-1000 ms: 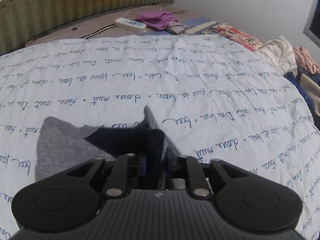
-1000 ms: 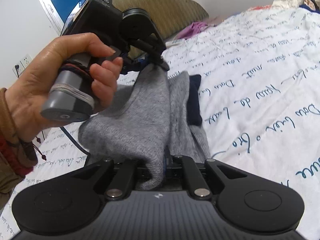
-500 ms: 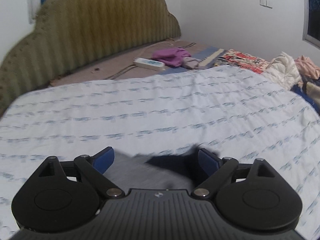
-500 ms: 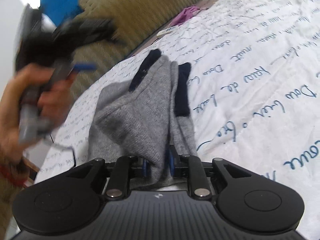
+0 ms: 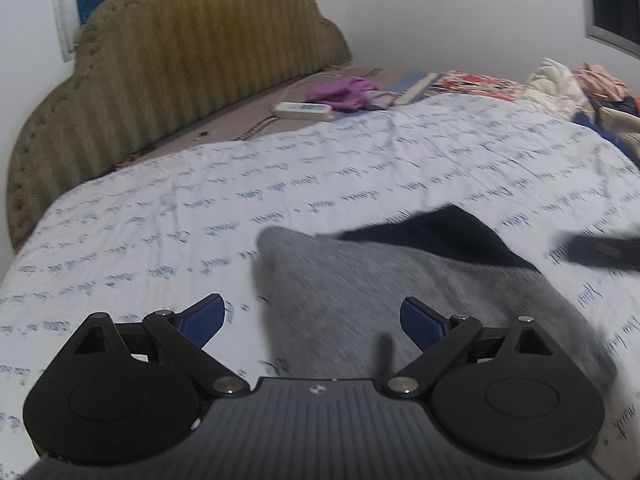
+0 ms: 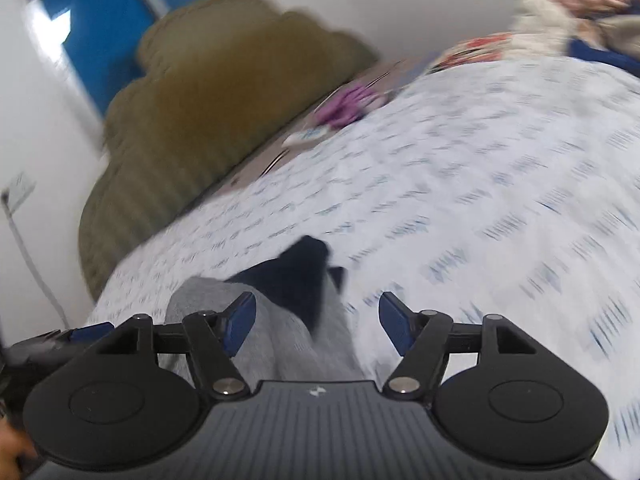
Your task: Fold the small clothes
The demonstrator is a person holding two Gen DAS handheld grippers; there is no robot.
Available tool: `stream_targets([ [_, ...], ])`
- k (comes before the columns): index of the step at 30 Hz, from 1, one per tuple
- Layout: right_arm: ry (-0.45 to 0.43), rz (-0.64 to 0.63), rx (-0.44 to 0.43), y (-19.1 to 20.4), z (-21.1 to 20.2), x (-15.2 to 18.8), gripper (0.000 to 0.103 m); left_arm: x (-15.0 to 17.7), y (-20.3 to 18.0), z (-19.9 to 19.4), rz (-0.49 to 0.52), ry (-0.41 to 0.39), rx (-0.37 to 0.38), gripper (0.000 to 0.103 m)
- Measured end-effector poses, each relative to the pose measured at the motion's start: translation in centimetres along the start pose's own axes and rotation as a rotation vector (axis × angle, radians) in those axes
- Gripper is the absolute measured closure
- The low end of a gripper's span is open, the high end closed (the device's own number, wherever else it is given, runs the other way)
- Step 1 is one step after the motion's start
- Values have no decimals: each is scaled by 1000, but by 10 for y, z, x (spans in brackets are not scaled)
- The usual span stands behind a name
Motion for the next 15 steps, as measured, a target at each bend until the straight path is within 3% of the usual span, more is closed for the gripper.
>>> stream_targets([
  [2, 71, -51, 17, 6, 32, -1, 36, 9, -3, 4, 19, 16, 14, 5],
  [5, 117, -74, 255, -15, 59, 8, 36, 23, 6, 7, 30, 48, -28, 5],
  [6, 94, -53, 257, -21, 51, 10, 35, 26, 10, 2, 24, 39, -12, 5],
  [10, 85, 35, 102, -40, 6, 22, 31, 44, 13, -28, 15, 12, 104, 4],
  [15, 233, 171, -70, -60, -18, 58, 30, 84, 0, -57, 63, 32, 216, 3],
])
Point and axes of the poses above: each gripper's, at about its wrist camera, not at the fingertips, and z roughly the way its jaws point, y to its left, x to its underside, the point moved 7 cm from there along z, roughly the way its jaws point, and after that the axes turned 8 degrees about x, right-handed, at the moved point
